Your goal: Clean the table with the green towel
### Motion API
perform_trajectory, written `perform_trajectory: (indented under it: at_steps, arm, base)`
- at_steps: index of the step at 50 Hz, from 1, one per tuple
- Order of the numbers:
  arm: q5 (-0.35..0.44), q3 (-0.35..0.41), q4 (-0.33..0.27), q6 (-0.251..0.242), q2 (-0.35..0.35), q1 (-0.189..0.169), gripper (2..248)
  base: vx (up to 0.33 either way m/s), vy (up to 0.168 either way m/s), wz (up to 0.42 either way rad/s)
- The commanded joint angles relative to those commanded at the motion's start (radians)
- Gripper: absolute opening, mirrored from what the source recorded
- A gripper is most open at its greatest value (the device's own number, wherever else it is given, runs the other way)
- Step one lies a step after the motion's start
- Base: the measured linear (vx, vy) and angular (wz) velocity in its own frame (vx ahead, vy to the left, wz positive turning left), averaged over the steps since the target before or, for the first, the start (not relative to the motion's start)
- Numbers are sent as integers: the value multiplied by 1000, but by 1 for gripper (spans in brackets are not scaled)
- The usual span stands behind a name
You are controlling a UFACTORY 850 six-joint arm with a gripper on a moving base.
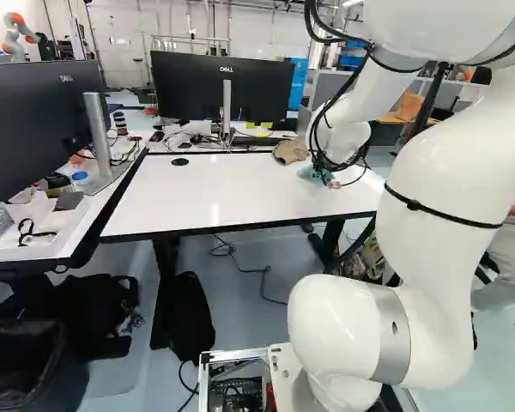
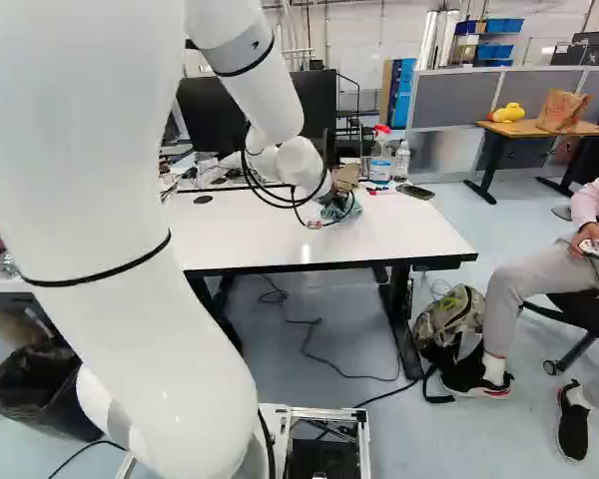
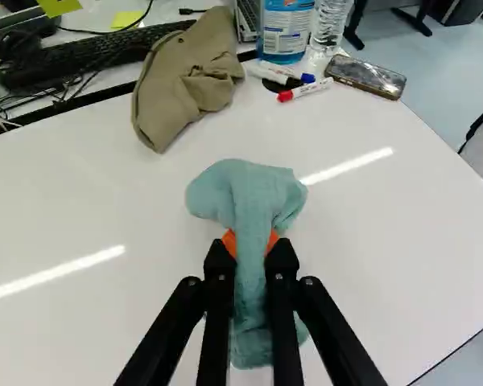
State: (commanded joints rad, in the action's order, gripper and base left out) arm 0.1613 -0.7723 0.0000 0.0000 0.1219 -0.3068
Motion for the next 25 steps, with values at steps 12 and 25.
perform_trajectory:
  at_steps: [12, 25]
  arm:
    - [0, 46, 0, 0, -42, 32, 50]
    - [0, 100, 0, 0, -94, 64, 50]
  base:
    - [0, 0, 0]
    - [0, 0, 0]
